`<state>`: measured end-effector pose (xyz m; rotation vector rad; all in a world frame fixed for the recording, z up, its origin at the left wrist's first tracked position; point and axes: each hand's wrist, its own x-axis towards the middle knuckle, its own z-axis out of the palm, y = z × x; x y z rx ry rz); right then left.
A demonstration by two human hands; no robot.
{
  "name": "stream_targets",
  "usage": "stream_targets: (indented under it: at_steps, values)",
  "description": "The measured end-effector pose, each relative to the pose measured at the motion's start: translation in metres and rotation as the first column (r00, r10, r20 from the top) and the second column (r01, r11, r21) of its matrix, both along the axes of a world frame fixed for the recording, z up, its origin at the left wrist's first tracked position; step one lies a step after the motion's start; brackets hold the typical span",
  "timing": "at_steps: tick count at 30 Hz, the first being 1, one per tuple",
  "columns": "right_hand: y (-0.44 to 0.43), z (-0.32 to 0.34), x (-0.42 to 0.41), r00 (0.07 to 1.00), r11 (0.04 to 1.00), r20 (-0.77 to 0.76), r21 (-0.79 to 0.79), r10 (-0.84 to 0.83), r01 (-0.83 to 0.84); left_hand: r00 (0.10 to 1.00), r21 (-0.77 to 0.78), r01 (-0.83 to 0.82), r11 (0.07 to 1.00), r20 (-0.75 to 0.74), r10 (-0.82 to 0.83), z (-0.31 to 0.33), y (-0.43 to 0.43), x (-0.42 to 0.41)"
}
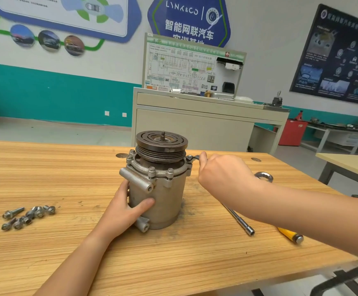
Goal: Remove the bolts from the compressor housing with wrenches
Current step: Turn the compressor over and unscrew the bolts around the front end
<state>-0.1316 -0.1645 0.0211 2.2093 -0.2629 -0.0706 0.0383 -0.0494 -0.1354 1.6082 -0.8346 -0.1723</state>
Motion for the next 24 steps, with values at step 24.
stream_targets:
  at_steps: [24]
  values:
    - [-0.108,-0.013,0.048,0.924,0.950,0.343,0.194,0.167,-0.244,1.000,-0.010,0.012,1.000,0.015,-0.011,0.000,0.000,0.000]
